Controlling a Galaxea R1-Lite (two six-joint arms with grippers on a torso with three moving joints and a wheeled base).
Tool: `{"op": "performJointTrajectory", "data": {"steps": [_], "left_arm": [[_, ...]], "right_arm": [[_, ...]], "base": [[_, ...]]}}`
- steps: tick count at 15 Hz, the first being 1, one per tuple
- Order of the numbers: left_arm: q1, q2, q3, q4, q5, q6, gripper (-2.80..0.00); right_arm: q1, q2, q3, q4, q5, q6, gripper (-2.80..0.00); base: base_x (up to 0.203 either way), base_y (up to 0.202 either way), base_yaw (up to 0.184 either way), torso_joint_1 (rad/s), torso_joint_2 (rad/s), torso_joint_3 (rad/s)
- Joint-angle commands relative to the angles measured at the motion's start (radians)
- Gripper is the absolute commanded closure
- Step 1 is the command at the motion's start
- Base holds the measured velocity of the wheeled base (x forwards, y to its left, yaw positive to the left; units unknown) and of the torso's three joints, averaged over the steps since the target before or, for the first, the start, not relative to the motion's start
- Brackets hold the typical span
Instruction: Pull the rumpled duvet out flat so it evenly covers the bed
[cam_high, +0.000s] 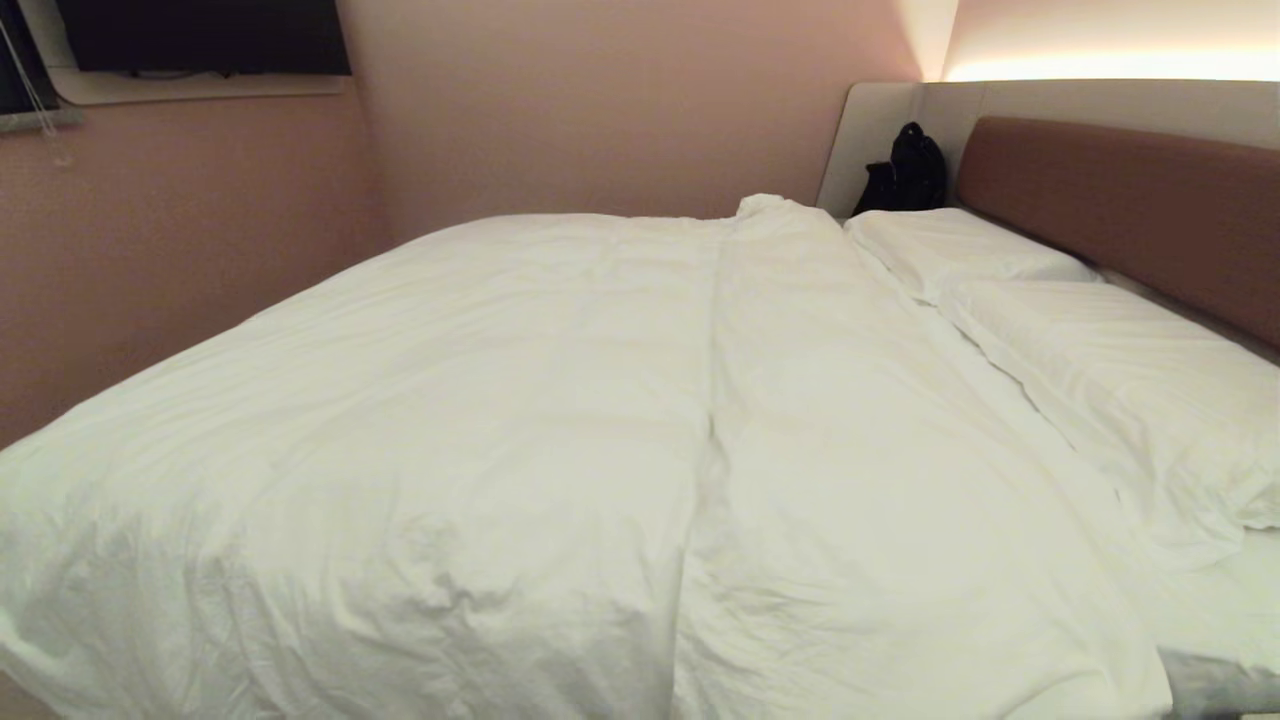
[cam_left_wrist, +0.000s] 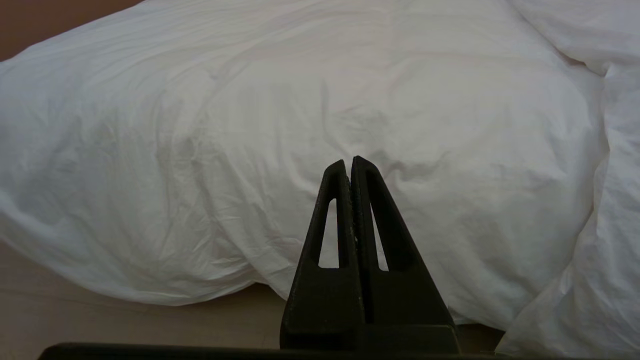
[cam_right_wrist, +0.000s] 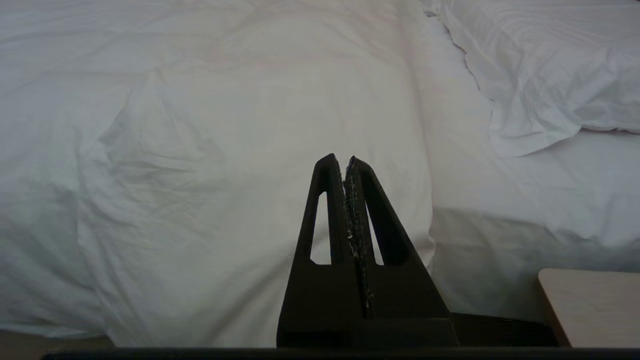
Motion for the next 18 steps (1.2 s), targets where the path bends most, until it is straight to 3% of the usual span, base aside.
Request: {"op": "performJointTrajectory", "data": {"steps": [1,8,18], "left_arm": [[0.0,0.0,0.0,-0.001,0.0,0.0,0.0],[0.0,0.0,0.0,-0.001,0.0,0.001,0.0],[0.0,0.0,0.0,-0.001,0.0,0.001,0.0]], "right_arm": [[0.0,0.0,0.0,-0.002,0.0,0.0,0.0],[0.0,0.0,0.0,-0.002,0.0,0.0,0.0],[0.0,0.0,0.0,-0.002,0.0,0.0,0.0]], "base": [[-0.151,0.0,-0.003,0.016,0.0,-0.002],[-0.174,0.0,0.002,0.0,0.0,0.0],[0.0,0.0,0.0,0.0,0.0,0.0]]}}
